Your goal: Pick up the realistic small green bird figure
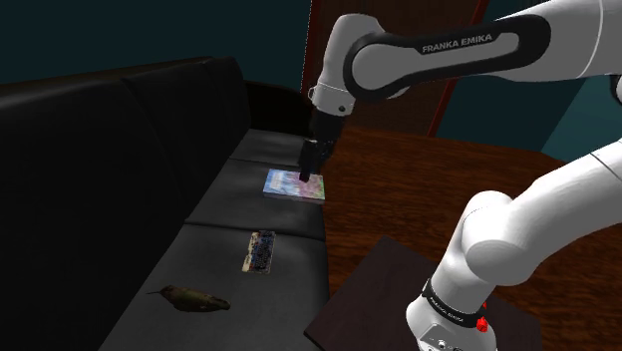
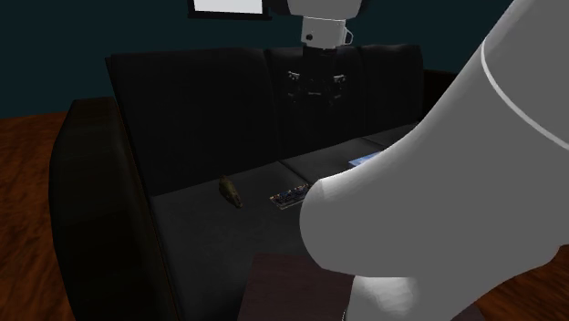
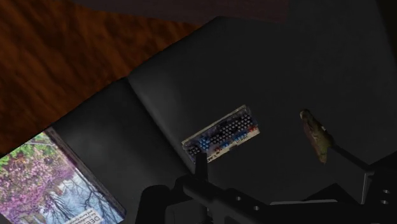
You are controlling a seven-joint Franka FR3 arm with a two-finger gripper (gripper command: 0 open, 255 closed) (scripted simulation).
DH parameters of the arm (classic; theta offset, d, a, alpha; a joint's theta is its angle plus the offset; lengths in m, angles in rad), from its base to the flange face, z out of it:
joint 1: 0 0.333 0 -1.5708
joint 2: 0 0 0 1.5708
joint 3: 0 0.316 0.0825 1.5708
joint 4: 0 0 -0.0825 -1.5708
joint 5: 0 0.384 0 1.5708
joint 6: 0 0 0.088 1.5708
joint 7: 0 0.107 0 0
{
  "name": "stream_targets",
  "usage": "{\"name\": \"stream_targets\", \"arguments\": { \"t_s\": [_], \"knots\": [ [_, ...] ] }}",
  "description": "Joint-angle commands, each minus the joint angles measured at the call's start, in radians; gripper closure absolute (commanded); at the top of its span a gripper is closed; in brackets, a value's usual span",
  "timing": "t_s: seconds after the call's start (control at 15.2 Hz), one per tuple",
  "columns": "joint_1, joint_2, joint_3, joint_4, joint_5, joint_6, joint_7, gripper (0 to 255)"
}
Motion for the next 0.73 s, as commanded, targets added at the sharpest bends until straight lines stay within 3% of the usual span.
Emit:
{"name": "stream_targets", "arguments": {
  "t_s": [0.0, 0.33, 0.66],
  "knots": [
    [0.013, 0.048, 0.029, -0.009, 0.006, 0.065, 0.016, 0],
    [0.038, 0.195, 0.105, 0.004, 0.001, 0.216, 0.068, 0],
    [0.052, 0.365, 0.177, 0.049, -0.048, 0.352, 0.141, 0]
  ]
}}
